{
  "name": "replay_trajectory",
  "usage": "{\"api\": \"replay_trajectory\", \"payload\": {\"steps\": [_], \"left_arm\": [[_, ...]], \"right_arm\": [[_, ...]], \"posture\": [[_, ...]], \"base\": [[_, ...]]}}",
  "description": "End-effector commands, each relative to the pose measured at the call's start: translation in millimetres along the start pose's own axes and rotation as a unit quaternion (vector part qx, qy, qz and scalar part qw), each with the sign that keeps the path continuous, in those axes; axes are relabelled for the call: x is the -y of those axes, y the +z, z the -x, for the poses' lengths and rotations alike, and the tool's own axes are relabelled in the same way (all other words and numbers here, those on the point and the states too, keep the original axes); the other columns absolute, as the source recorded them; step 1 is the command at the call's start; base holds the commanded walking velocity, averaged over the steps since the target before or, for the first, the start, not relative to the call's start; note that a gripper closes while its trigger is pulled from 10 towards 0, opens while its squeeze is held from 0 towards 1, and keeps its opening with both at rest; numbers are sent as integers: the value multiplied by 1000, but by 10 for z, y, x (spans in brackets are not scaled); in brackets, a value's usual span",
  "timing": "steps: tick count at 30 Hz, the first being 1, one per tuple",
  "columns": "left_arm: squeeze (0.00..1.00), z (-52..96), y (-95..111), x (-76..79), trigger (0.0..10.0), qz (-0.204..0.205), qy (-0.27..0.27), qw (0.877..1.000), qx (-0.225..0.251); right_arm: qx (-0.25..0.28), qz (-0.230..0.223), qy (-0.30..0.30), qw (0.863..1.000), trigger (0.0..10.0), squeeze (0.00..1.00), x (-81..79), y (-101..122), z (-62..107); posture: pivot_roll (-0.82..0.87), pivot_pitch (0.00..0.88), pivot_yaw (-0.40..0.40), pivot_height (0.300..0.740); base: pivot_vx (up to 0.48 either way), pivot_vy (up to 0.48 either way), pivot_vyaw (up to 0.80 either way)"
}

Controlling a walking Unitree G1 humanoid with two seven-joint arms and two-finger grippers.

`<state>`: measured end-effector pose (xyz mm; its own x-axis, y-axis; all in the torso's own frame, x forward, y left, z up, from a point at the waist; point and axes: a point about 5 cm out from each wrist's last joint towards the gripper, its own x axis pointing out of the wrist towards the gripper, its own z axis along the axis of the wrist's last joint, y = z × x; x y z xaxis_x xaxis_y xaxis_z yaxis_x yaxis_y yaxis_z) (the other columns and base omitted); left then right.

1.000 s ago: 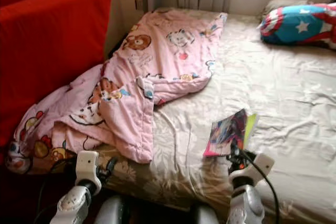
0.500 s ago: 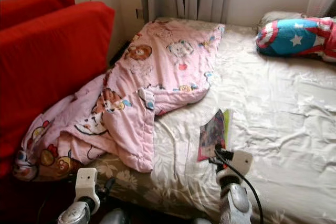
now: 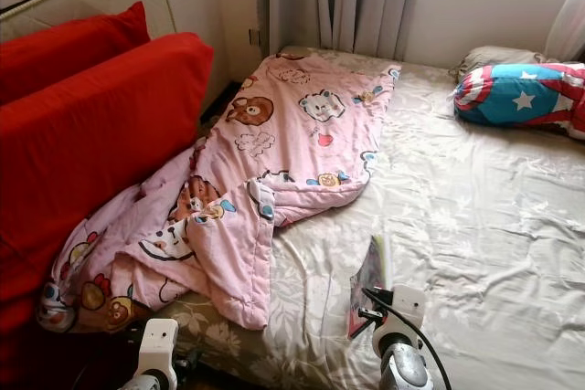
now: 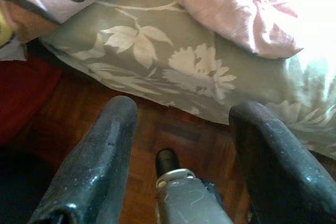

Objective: Clean up the room

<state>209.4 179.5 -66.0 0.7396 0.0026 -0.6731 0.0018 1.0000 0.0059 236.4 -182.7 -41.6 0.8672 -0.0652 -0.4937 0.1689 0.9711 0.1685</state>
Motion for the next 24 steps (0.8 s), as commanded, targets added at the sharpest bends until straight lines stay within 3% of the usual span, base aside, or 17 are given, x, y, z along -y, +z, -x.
{"api": "replay_trajectory", "payload": {"steps": [1,7,12,21,24], "left_arm": [[0,19,-81,-36,10000,2,11,1000,-22],[0,37,-128,-77,10000,12,21,999,-30],[0,63,-218,-49,10000,6,20,999,-47],[0,66,-207,-92,10000,3,29,999,-43],[0,68,-215,-82,10000,1,28,999,-43]], "right_arm": [[36,40,29,998,10000,0,-78,147,-47],[74,31,32,996,10000,0,-149,289,-91],[62,29,27,997,10000,0,-183,244,-91],[39,24,17,999,10000,0,-159,158,-75],[37,18,10,999,10000,0,-136,160,-78]], "posture": [[-25,0,-64,740],[-49,0,-51,740],[-46,0,-49,740],[-42,0,-52,740],[-43,0,-53,740]], "base": [[0,0,0],[0,0,0],[0,0,0],[0,0,-681],[0,-320,-683]]}}
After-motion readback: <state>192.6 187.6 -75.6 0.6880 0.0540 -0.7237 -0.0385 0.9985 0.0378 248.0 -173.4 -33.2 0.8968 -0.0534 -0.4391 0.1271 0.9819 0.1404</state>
